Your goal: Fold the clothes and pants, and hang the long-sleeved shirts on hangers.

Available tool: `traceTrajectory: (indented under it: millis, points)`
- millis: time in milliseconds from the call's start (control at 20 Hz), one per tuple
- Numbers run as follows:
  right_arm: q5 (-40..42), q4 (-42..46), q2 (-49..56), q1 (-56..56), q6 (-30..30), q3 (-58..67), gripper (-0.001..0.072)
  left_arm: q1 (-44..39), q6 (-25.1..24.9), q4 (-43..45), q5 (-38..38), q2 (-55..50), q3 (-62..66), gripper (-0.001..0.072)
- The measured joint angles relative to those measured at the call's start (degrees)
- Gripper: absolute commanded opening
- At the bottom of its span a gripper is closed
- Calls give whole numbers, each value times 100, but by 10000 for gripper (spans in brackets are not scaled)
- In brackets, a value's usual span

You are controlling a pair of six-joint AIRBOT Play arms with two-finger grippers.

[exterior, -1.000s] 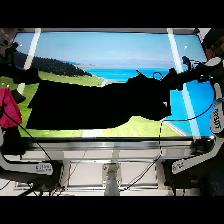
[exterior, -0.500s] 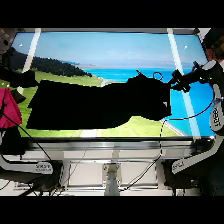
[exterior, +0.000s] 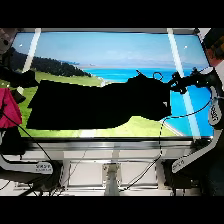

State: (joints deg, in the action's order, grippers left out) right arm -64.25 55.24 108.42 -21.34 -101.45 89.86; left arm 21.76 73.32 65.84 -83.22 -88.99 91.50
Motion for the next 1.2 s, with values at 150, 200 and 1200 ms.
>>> traceTrajectory:
  millis: [150,200,1200]
  points:
    - [264,-83,55,0,35,0,314,0,0,-7,-2,-4,-2,5]
    - [354,-98,63,-7,46,0,312,0,0,-9,0,-4,-2,5]
    - [-249,544,-13,-431,693,1423,13,426,-586,2,-229,-525,-2,4]
